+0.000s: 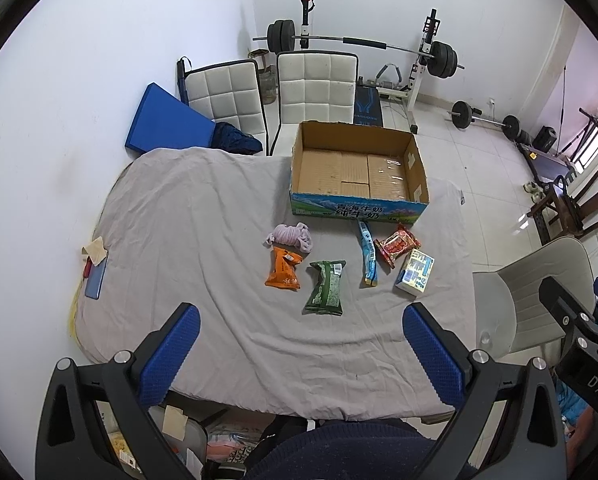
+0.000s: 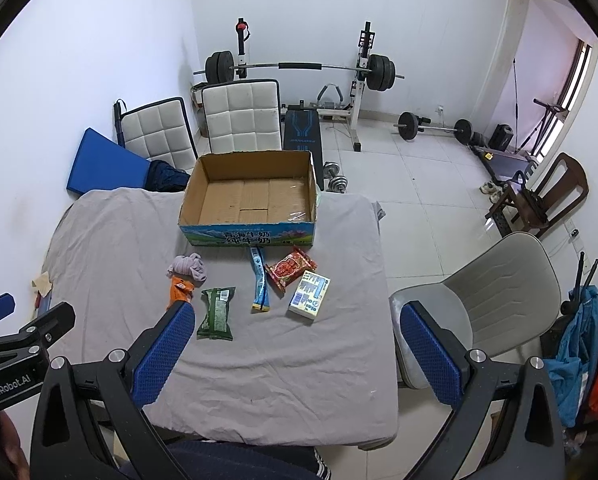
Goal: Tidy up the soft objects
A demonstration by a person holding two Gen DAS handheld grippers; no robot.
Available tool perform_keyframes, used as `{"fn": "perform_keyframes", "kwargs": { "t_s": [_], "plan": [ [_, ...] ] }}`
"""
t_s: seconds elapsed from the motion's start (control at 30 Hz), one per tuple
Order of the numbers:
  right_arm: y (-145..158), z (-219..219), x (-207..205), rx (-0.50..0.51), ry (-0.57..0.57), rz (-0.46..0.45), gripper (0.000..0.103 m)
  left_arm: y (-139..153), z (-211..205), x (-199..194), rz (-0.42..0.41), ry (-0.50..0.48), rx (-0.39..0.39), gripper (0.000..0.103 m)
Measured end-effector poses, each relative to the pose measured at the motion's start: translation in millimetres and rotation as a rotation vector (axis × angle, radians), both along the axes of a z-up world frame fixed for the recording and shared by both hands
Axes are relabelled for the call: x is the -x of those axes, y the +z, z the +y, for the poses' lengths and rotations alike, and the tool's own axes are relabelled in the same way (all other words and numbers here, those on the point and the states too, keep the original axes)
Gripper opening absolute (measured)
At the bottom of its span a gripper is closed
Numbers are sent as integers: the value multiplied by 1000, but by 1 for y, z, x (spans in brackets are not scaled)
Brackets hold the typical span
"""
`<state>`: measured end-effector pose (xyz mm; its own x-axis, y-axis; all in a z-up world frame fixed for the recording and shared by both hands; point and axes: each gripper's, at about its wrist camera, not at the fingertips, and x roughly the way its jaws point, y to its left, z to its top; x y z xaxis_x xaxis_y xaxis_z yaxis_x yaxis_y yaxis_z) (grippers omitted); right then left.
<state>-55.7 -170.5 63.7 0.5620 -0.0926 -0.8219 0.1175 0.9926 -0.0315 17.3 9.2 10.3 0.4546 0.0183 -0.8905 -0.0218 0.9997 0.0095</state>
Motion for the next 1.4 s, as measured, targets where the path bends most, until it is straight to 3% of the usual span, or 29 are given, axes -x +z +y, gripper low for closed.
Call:
{"fn": "perform_keyframes", "kwargs": {
  "t_s": [1.4],
  "plan": [
    [8,4,4,13,5,-30,103,3,4,1,-33,9,-4,103]
  ]
}}
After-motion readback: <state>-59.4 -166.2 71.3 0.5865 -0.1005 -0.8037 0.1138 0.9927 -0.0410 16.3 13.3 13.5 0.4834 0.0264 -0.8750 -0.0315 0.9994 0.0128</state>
